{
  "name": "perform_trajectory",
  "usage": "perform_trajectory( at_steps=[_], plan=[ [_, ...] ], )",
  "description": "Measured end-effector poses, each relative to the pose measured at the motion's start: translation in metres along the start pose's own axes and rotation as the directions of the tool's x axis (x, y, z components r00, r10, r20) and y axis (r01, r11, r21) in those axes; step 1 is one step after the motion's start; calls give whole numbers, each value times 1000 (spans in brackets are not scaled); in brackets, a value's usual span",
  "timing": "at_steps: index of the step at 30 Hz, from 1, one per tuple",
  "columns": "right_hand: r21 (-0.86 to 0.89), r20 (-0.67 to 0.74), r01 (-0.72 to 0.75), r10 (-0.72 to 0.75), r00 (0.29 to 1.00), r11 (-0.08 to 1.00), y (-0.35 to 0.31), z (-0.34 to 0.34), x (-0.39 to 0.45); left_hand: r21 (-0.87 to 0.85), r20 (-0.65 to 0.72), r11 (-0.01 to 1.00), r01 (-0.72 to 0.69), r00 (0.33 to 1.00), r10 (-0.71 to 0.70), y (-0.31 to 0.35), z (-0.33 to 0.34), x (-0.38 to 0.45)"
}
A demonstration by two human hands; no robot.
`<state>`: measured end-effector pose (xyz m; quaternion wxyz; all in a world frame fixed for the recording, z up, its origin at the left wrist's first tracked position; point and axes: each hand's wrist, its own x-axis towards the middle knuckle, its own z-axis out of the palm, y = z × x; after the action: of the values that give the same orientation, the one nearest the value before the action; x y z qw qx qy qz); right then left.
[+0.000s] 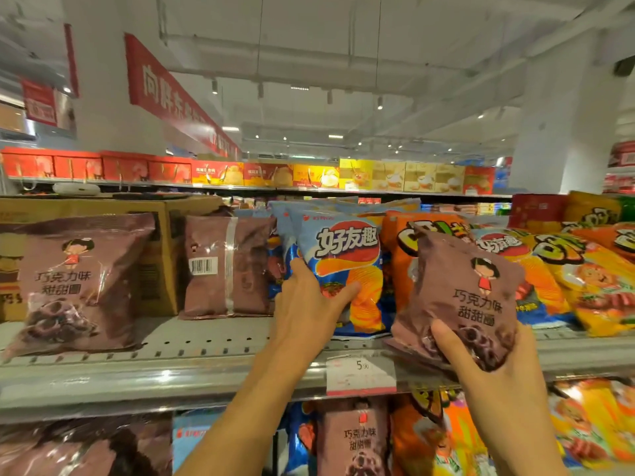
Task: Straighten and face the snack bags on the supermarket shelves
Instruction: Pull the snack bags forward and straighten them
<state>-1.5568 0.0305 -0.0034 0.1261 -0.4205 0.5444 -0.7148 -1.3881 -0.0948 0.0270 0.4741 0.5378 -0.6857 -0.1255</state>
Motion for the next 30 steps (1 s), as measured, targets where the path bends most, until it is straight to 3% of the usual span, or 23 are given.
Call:
perform_trajectory(
  at_steps=[3, 6, 12, 20, 26, 30],
  plan=[
    [-31, 3, 16, -16, 1000, 999, -1, 4, -6, 217, 58, 976, 15, 998, -28, -1, 0, -4],
    [-38, 21, 57, -56, 998, 998, -5, 16, -15, 311, 86, 947, -76, 995, 51, -3, -15, -14],
    [-42, 115, 161, -155, 981, 986, -20, 64, -34, 440, -112, 870, -224, 947, 300, -48, -69, -61],
    [-212, 286, 373, -308, 908, 903, -37, 162, -65, 470, -251, 870, -152, 921, 297, -139, -117, -103],
    [-492, 376, 413, -241, 895, 766, -34, 213, -75, 423, -244, 881, -212, 909, 337, -157, -120, -105],
    [-491, 394, 412, -226, 891, 767, -35, 219, -86, 396, -246, 889, -232, 906, 346, -163, -117, -102]
  ],
)
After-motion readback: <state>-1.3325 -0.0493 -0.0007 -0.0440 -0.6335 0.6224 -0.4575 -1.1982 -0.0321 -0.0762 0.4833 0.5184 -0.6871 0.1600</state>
